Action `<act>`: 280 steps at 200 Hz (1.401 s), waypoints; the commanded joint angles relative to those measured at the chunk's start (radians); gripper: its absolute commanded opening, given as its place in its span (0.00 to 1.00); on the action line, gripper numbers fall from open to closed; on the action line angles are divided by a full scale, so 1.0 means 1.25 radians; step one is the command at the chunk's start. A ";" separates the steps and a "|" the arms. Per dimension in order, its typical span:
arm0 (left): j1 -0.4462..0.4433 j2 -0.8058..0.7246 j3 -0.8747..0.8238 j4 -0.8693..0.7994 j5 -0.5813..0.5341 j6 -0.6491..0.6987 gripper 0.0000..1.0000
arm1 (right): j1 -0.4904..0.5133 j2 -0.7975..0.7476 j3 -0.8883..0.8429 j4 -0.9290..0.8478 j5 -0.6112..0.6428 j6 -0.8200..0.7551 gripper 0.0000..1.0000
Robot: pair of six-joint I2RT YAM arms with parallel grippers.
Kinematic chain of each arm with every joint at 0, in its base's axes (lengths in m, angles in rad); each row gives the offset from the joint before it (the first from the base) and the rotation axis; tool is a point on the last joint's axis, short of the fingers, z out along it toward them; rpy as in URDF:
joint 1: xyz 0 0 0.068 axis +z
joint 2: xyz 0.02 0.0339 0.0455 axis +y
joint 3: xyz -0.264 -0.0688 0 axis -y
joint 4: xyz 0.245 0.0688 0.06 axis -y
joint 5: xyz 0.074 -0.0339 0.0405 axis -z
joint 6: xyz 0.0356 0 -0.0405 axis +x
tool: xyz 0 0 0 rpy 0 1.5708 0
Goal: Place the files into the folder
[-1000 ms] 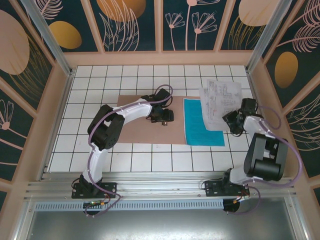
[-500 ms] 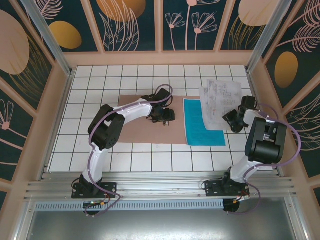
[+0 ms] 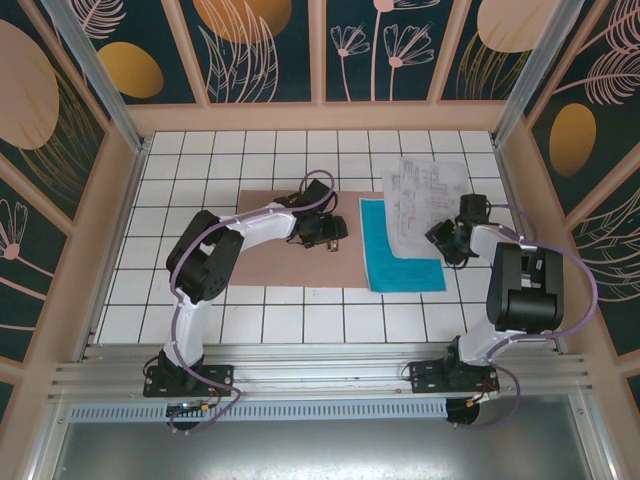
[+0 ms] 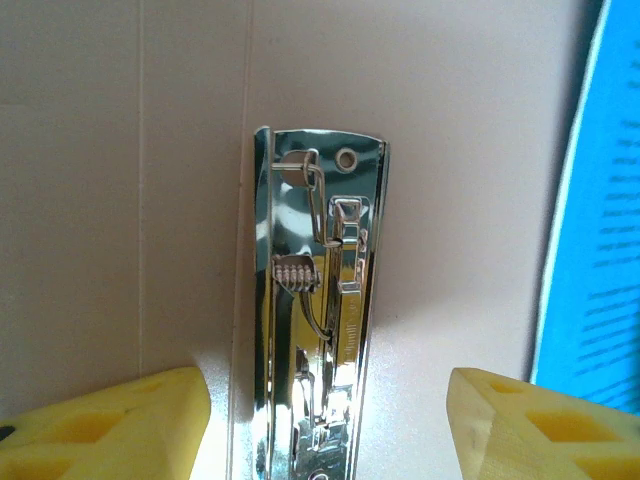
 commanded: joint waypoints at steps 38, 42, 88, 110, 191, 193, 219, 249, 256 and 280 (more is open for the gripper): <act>0.014 -0.012 -0.076 -0.014 0.009 -0.038 0.66 | 0.109 0.001 -0.044 -0.028 -0.022 0.143 0.54; 0.014 -0.014 -0.077 -0.014 0.009 -0.039 0.66 | 0.116 0.003 -0.043 -0.027 -0.022 0.148 0.54; 0.014 -0.037 -0.086 -0.008 -0.001 -0.047 0.66 | 0.164 -0.003 -0.063 -0.007 -0.018 0.213 0.54; 0.014 -0.054 -0.090 -0.011 -0.006 -0.049 0.66 | 0.168 -0.025 -0.062 -0.009 -0.015 0.226 0.54; 0.011 -0.103 0.034 -0.099 -0.017 -0.018 0.64 | 0.111 -0.129 0.054 -0.100 0.015 0.127 0.55; 0.010 -0.100 0.039 -0.094 -0.008 -0.017 0.63 | 0.105 -0.129 0.056 -0.098 0.012 0.125 0.54; 0.001 -0.046 0.100 -0.014 0.104 -0.005 0.49 | 0.032 -0.099 0.072 -0.054 -0.056 0.083 0.54; -0.019 0.049 0.219 0.015 0.165 0.009 0.43 | -0.016 -0.018 0.144 -0.059 -0.075 0.026 0.53; -0.022 0.076 0.243 0.020 0.175 0.008 0.43 | -0.023 0.002 0.162 -0.059 -0.079 0.019 0.53; -0.027 0.144 0.311 0.041 0.193 0.005 0.43 | -0.040 0.063 0.208 -0.056 -0.087 0.007 0.53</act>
